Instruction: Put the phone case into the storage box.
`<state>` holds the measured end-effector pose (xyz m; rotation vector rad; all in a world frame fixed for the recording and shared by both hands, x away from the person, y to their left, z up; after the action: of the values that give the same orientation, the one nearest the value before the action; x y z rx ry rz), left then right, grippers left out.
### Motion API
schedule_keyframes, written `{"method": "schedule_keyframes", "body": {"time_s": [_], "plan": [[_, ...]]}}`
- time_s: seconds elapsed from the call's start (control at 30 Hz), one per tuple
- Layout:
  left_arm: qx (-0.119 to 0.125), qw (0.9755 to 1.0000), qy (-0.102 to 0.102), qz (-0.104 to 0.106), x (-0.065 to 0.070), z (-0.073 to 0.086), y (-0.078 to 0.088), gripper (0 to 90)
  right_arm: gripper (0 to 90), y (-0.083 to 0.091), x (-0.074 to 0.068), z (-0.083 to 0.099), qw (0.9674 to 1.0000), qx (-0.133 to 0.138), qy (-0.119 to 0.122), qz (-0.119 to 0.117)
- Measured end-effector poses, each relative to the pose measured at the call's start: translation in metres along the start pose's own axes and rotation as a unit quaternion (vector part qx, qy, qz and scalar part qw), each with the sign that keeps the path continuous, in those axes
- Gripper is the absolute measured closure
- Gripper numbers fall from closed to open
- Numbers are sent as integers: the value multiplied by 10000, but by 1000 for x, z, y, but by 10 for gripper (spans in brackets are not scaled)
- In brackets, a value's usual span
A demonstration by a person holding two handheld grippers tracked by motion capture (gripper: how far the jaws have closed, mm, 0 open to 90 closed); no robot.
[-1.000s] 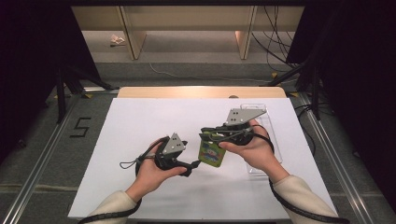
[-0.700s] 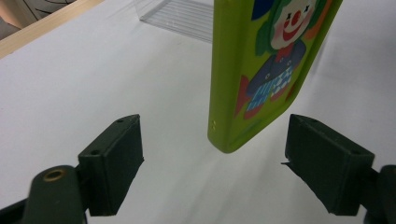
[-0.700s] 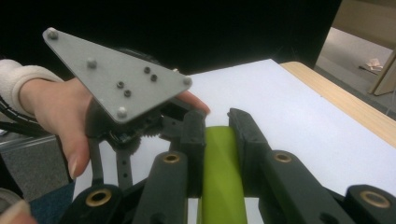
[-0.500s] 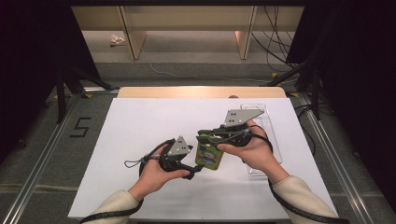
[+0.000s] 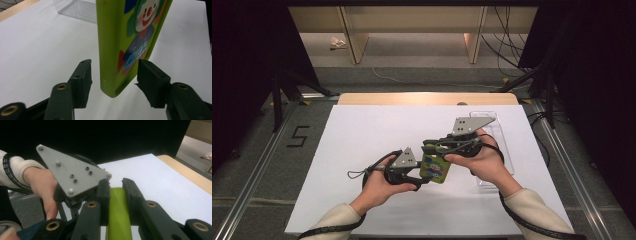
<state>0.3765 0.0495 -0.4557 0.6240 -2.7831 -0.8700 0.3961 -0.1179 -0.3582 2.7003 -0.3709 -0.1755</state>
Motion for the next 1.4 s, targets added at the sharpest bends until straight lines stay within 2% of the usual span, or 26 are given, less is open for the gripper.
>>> {"method": "schedule_keyframes", "body": {"time_s": [0.27,0.33,0.47,0.73,1.4], "plan": [[136,9999,5,87,1,-2,1,571,776,0,1,1,10000,-12,-24,-14],[102,9999,-64,76,1,-2,1,590,777,0,1,0,10000,-3,-34,-16],[153,9999,-20,51,0,-3,3,645,777,1,1,0,10000,40,-59,-19],[33,10000,-19,81,1,-5,5,736,776,2,3,0,9998,134,-129,-70],[-14,9999,165,42,1,-6,10,773,767,2,2,0,9995,216,-174,-177]]}}
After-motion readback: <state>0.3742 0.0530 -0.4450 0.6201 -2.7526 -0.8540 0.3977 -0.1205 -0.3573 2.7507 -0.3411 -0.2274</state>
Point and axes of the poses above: each handheld gripper's, and its own axes: y roughly backward along the jaws, z roughly out of its underside, x roughly to its right, the point moved 3 cm from there along -y, roughly forward along the jaws, and after that the axes turned 1 degree about -x, right-handed, at the moved point
